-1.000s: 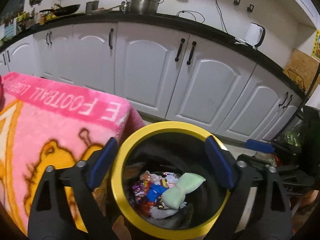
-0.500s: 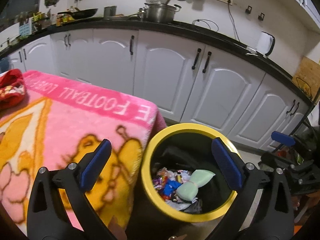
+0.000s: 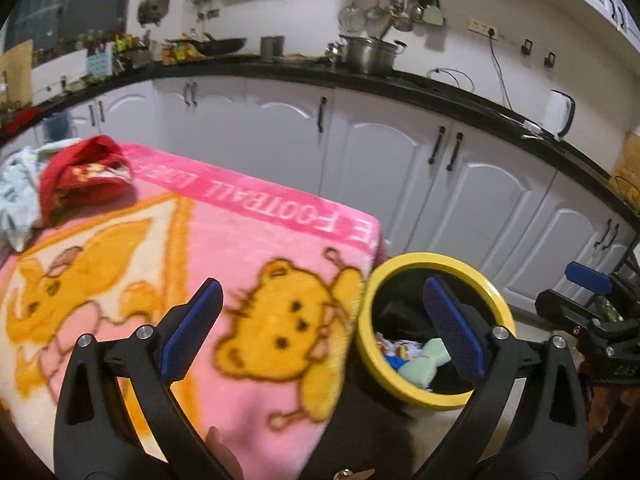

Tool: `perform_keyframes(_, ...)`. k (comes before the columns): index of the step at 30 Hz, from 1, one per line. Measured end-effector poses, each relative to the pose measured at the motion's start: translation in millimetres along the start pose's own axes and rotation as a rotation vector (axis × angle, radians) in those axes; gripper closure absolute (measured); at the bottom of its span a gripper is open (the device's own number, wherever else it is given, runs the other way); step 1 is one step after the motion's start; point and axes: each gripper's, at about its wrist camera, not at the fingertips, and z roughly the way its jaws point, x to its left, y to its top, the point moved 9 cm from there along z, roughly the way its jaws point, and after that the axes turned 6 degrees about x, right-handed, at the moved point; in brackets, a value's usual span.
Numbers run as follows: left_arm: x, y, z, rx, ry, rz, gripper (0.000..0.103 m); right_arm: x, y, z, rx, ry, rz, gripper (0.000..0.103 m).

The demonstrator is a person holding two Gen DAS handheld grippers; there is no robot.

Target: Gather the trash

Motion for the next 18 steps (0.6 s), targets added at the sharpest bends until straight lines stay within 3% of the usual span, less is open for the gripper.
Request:
perform_keyframes(5,18,-8,-23,-0.049,0.030,-0.010,0.011,19,-8,-8,-0.058,-0.019,-0.010,0.006)
perform_keyframes(11,32,-24,-48,-0.124,0.088,-0.027,0.011,35,-18,-29,-0.207,-0.073,-0.047,0.006)
perform_keyframes(18,34,-46,-67,-0.212,0.111,-0.007,0.011,36,-38,-42,-0.305,-0.076,-0.028,0.006)
